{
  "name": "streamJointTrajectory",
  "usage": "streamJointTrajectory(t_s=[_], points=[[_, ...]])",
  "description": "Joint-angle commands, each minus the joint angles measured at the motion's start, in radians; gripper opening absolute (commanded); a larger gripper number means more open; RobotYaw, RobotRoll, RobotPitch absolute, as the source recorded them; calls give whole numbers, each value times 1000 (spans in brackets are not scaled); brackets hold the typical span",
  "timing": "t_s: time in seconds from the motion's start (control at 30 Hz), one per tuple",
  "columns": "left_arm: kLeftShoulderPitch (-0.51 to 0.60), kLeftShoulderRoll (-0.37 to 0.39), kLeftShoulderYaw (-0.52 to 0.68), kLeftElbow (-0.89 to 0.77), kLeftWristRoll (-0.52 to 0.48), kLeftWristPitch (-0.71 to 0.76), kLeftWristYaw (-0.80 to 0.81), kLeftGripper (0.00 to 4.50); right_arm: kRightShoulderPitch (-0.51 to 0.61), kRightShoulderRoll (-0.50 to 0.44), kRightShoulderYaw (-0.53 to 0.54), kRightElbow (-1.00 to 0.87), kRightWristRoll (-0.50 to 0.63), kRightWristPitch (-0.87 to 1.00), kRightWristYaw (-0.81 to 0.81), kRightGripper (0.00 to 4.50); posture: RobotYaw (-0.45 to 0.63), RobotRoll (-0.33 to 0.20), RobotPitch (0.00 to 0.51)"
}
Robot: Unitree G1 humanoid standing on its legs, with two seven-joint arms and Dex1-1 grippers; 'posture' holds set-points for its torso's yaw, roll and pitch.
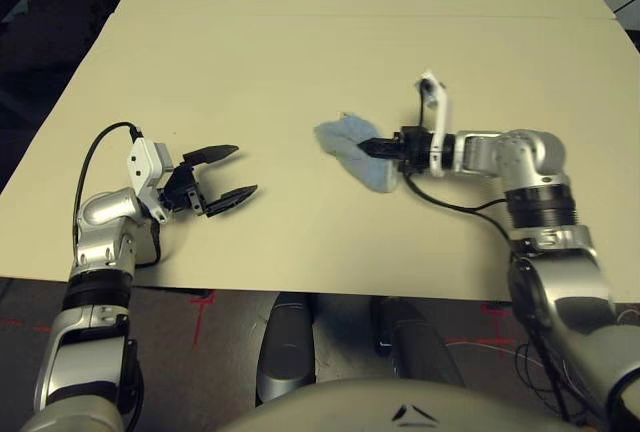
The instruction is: Wipe the water off the table with a rag.
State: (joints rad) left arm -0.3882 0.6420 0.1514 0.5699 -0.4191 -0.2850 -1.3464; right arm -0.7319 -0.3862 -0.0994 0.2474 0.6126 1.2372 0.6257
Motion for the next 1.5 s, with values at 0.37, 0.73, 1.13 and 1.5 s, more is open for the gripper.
streamJointTrajectory(t_s=[0.37,0.73,1.13,1.5], points=[[-52,-25,-27,98,38,-49,-38,4500,-10,-113,-130,-67,36,29,-20,7,163,0,221],[-70,-43,-28,112,49,-55,-39,4500,-207,-304,-176,62,11,-28,29,7,139,0,215],[-64,-56,-25,114,48,-63,-34,4500,-89,-514,-162,148,-65,-79,109,7,131,0,213],[-81,-56,-28,130,51,-65,-41,4500,-4,-469,-74,315,-252,-309,29,7,128,0,214]])
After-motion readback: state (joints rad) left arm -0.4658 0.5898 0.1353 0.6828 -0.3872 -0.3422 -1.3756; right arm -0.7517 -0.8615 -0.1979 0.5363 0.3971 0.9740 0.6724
